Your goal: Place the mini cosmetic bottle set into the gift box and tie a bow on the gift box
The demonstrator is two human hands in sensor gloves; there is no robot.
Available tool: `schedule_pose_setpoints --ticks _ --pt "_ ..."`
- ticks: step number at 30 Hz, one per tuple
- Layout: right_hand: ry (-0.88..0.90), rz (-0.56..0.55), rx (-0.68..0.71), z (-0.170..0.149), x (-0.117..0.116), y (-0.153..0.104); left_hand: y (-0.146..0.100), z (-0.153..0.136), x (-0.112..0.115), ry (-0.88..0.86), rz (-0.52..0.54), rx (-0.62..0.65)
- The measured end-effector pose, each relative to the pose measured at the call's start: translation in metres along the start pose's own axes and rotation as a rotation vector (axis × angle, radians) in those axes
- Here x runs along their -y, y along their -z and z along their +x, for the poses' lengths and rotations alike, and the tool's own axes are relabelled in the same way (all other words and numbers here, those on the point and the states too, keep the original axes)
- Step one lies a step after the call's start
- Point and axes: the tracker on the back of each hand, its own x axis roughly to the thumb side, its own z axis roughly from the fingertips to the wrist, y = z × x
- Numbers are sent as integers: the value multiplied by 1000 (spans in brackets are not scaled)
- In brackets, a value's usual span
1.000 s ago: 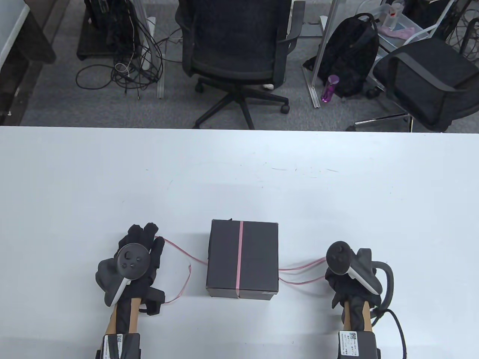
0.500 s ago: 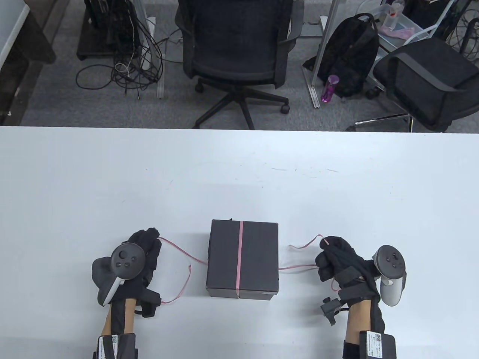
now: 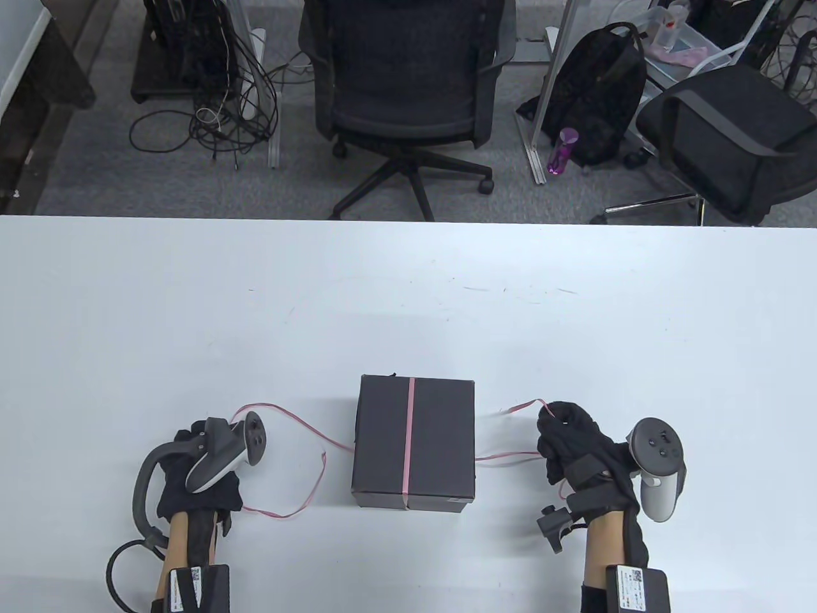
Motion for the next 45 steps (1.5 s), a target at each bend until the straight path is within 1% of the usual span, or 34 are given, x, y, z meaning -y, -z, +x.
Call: schedule_pose_setpoints --ticks 2,4,8,11,15,19,20,22,23,24,28,29,30,32,34,35,37,39,41,45 --pt "-7 -3 -8 -1 0 0 2 9 4 59 -73 20" --pt "-16 -3 -13 -2 -1 0 2 15 6 99 -88 20" --pt "-24 -11 -16 -2 -1 0 0 23 3 172 -46 2" --pt "-45 -28 -14 -3 -1 0 -3 24 -1 127 20 9" --pt "-54 -35 -12 -3 -1 0 -2 25 -1 91 48 1" --pt "-62 -27 -12 -4 -3 0 -2 26 1 75 16 13" --pt "-65 -22 -11 -4 -3 0 -2 24 1 55 8 33" --pt "-70 -16 -10 -4 -5 1 -2 17 1 -10 10 78" --pt "-73 -13 -9 -4 -5 1 -2 10 1 -106 6 133" --pt "-74 -11 -9 -4 -6 1 -2 6 1 -172 7 162" --pt "-76 -3 -9 -4 -7 1 -4 -17 -2 -637 10 360" --pt "-75 0 -9 -4 -7 1 -4 -20 -3 -713 20 401" --pt "-74 5 -9 -4 -7 1 -5 -25 -4 -829 45 463" --pt "-75 14 -8 -4 -8 1 -7 -30 -6 -1007 87 564" --pt "-80 25 -6 -4 -10 1 -9 -32 -7 -1237 124 678" --pt "-83 31 -6 -3 -11 1 -9 -31 -7 -1336 131 714" --pt "-87 41 -4 -3 -12 2 -10 -29 -8 -1449 132 754" --pt "-89 42 -3 -3 -13 2 -10 -27 -9 -1480 126 757" --pt "-90 44 -3 -3 -13 2 -11 -23 -10 -1476 132 741" --pt "-97 53 -7 -4 -15 2 -13 -15 -14 -1443 169 658"
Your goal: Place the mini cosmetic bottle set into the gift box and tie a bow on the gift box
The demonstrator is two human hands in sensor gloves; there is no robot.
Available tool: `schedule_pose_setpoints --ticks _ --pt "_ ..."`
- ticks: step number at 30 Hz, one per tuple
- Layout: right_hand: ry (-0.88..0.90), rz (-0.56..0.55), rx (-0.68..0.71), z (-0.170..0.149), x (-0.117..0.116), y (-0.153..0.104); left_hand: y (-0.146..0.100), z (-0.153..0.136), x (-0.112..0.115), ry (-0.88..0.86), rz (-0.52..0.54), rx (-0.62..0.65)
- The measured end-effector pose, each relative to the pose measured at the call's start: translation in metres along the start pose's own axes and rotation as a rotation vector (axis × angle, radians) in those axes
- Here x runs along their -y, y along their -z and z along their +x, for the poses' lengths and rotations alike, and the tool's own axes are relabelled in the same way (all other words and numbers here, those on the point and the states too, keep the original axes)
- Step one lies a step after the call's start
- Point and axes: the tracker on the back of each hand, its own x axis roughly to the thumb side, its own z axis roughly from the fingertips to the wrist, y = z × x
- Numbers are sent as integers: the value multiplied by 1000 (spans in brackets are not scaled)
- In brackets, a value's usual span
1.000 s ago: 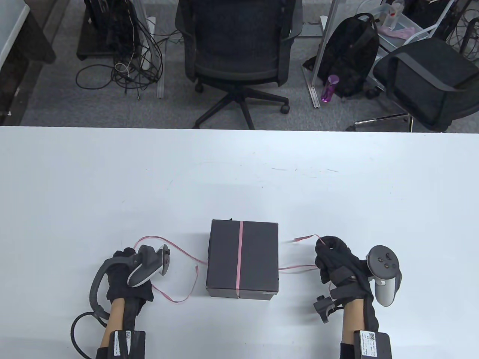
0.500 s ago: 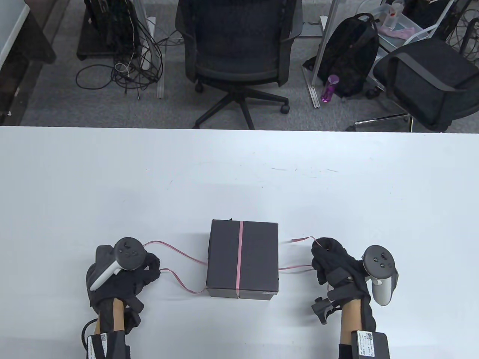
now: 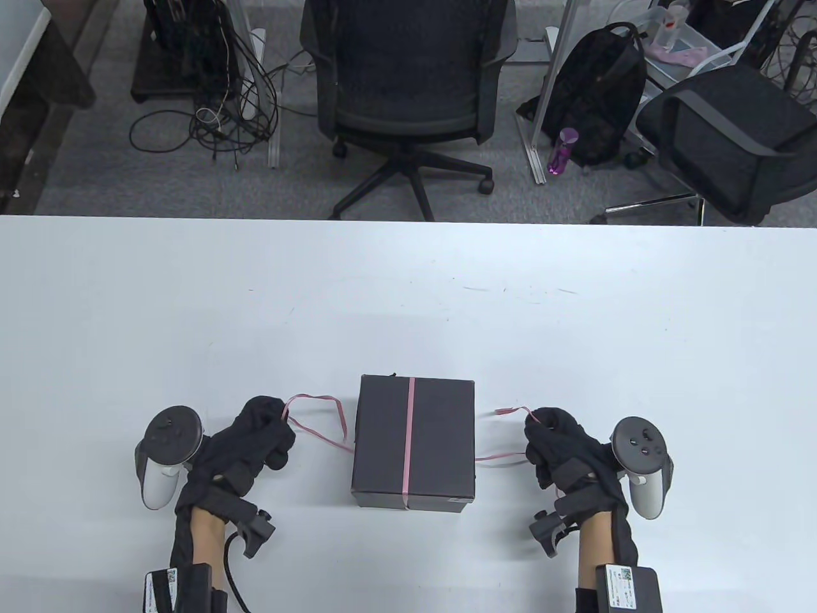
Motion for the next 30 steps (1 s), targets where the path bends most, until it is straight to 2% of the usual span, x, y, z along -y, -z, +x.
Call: schedule_pose_setpoints --ticks 4,5,9,11,14,16,20,22,26,28,30 --pt "-67 9 -41 3 -2 -1 0 3 3 69 88 -77" --pt "-137 -1 -76 6 -3 -2 -1 5 4 91 96 -134" --pt "-471 2 -170 22 -5 -4 -3 14 6 117 158 -180" --pt "-541 2 -134 34 -5 -5 -3 24 5 115 167 -158" --pt "-391 -8 15 57 -8 -6 3 49 7 82 203 -88" --pt "-256 64 107 78 -17 -3 13 76 9 109 185 -42" --pt "-245 140 219 113 -32 1 28 133 18 186 206 67" --pt "-217 217 266 130 -44 5 34 157 25 199 215 127" --pt "-121 367 273 144 -63 15 36 193 42 210 189 309" --pt "-48 470 255 148 -73 22 33 207 56 248 112 426" --pt "12 482 252 150 -76 26 27 211 67 295 38 507"
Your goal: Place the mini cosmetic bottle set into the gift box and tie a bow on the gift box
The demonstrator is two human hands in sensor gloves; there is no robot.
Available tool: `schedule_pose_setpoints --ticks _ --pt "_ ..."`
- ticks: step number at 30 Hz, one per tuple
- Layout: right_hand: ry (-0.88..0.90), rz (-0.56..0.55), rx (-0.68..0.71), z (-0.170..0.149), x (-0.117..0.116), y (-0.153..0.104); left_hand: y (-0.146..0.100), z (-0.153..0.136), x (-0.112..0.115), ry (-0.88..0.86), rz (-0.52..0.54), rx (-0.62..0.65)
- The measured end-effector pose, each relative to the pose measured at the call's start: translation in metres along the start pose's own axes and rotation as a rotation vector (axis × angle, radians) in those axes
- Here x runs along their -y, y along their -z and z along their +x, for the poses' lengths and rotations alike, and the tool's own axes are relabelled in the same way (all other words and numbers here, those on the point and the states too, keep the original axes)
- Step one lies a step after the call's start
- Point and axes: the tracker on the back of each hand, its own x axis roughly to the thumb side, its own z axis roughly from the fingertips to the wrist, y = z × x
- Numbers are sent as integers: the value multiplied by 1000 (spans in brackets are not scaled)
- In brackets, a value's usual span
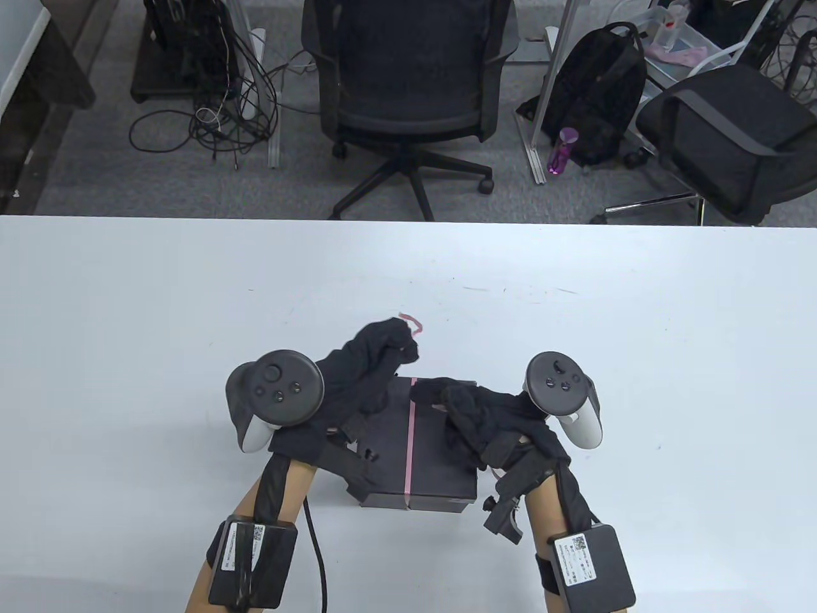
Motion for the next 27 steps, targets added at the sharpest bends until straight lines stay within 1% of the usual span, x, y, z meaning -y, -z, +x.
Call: schedule_pose_setpoints --ticks 1,2,4,7,8,9,12,13,14,15,16,17,18,19,21,24,25,27 --pt "32 -16 12 0 2 2 -3 3 4 9 -28 48" --pt "55 -30 24 -1 5 3 -6 5 7 13 -44 71" --pt "134 -100 40 -2 12 4 -12 6 13 13 -95 113" --pt "264 -218 81 -3 22 2 -19 2 17 11 -181 130" --pt "284 -234 92 -2 23 1 -20 -1 18 4 -193 124" --pt "296 -251 110 0 25 -1 -21 -7 18 -26 -184 93" --pt "240 -261 135 7 27 -4 -16 -29 18 -200 -66 -80" --pt "220 -259 139 9 26 -5 -10 -37 20 -247 -56 -172" --pt "210 -252 142 11 25 -5 -6 -40 21 -248 -79 -214" --pt "201 -244 146 14 23 -5 1 -45 24 -227 -154 -269" --pt "189 -236 147 16 19 -6 7 -47 27 -199 -252 -308" --pt "180 -236 145 18 17 -6 11 -48 30 -191 -315 -313" --pt "158 -234 146 21 14 -6 17 -48 35 -186 -418 -313" --pt "127 -229 146 24 11 -7 21 -47 40 -190 -500 -311" --pt "79 -216 144 28 7 -7 26 -42 47 -176 -555 -291" --pt "54 -200 150 34 1 -7 30 -33 54 -74 -520 -273" --pt "52 -196 155 35 0 -7 30 -30 55 -50 -493 -251" --pt "47 -201 160 36 -1 -9 27 -25 54 -14 -396 -219"
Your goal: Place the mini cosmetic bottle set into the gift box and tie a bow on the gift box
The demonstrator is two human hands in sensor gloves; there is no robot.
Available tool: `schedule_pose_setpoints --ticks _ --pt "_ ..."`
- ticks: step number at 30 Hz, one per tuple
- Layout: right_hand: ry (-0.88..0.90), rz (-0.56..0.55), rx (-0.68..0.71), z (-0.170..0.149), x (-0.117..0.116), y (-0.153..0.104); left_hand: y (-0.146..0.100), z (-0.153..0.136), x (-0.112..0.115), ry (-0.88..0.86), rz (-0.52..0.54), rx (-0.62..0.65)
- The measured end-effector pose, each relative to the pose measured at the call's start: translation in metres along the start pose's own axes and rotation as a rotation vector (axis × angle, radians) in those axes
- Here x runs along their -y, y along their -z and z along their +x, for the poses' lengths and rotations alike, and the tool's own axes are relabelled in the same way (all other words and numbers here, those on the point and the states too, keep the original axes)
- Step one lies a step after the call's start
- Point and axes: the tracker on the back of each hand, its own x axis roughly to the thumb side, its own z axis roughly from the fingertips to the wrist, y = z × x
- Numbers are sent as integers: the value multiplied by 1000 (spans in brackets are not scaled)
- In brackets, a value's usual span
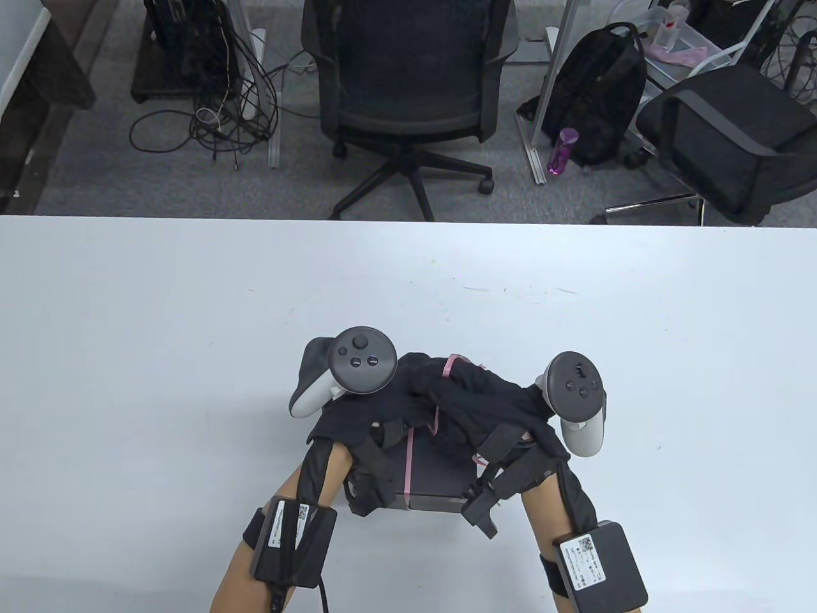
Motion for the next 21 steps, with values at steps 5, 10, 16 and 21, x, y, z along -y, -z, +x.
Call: schedule_pose_setpoints --ticks 5,10,16,21 --pt "-72 -138 -29 -4 10 -5 -33 6 -15 263 364 36" --pt "-170 -201 -44 -9 13 -5 -69 22 -13 472 495 170" --pt "-282 -226 -28 -8 14 -6 -89 33 9 545 404 285" --pt "-279 -205 1 -4 15 -9 -84 29 11 574 219 304"
